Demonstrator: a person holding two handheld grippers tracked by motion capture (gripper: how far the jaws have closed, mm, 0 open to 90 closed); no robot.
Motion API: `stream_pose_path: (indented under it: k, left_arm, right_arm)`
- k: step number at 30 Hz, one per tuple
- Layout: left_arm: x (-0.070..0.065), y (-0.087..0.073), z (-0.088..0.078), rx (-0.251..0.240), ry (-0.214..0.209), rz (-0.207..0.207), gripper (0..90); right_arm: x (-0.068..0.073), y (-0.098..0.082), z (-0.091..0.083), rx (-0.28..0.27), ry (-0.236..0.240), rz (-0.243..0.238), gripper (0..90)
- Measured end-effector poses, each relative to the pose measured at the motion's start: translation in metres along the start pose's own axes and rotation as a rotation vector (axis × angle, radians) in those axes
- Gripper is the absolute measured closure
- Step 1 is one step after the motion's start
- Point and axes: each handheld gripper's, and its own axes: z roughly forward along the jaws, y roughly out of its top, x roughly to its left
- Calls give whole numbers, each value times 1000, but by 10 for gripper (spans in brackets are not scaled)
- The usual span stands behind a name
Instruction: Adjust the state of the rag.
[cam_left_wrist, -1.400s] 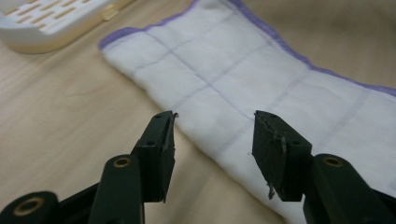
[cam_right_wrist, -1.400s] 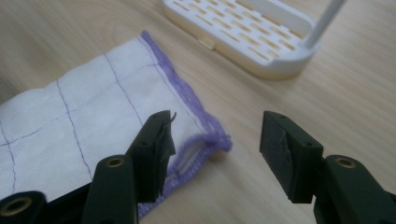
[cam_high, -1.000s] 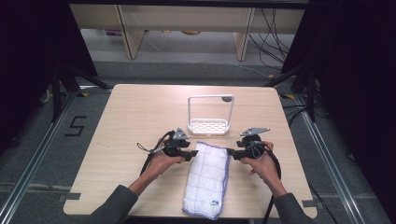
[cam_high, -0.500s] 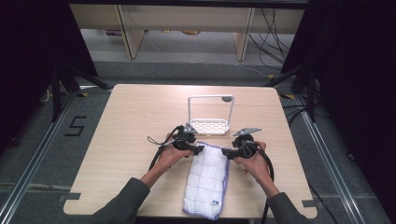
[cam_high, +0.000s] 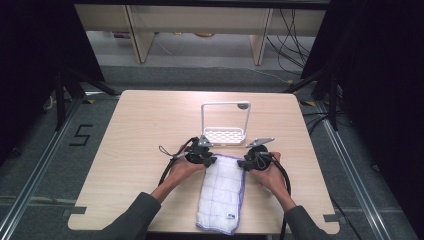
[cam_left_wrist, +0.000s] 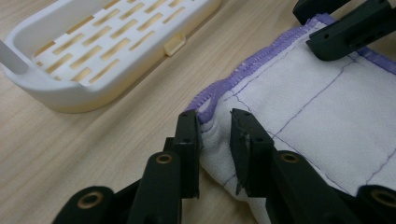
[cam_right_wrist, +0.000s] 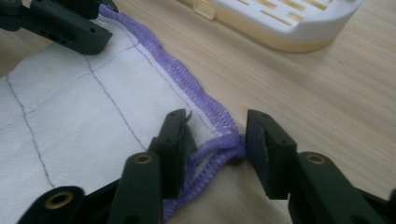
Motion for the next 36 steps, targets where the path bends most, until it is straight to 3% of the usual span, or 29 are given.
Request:
stream_pose_path:
  k: [1,4,6,10,11,12,13,14,16,17,19,21,27,30,36]
  left_arm:
    - [0,-1,-1,-5,3,-8,748]
    - [1,-5,-6,-9,11,-3,774]
    - [1,-11,-14,-12,22,8,796]
    - [5,-17,-18,-18,22,-16,788]
    - [6,-19,-19,-23,27,-29,762]
    - [8,-21,-19,-28,24,-32,733]
    - [8,-21,-19,-31,33,-44,701]
    - [8,-21,-19,-30,49,-46,600]
    - [9,-21,-19,-23,69,-54,563]
    - [9,-21,-19,-20,78,-64,512]
    - [9,-21,-19,-18,80,-64,504]
    - [8,-20,-19,-14,89,-64,495]
    - [4,-20,-18,-9,67,-42,606]
    - [3,-20,-18,-9,40,-44,725]
    - [3,-20,-18,-15,9,-34,812]
  right_arm:
    - [0,2,-2,22,19,5,660]
    - [-1,4,5,-8,43,-6,722]
    - [1,10,8,6,78,-10,800]
    - [8,16,14,7,82,-35,817]
    - [11,18,14,29,77,-52,816]
    - [13,19,17,8,57,-77,807]
    - [15,20,15,32,50,-77,780]
    - [16,20,14,33,26,-65,699]
    - [15,21,13,35,15,-57,665]
    - [14,21,12,23,5,-39,587]
    - [12,21,12,1,10,-55,584]
    - [13,21,11,-27,18,-33,562]
    - [13,20,14,15,24,-19,556]
    - [13,18,18,8,42,-41,643]
    - [16,16,16,6,77,-44,775]
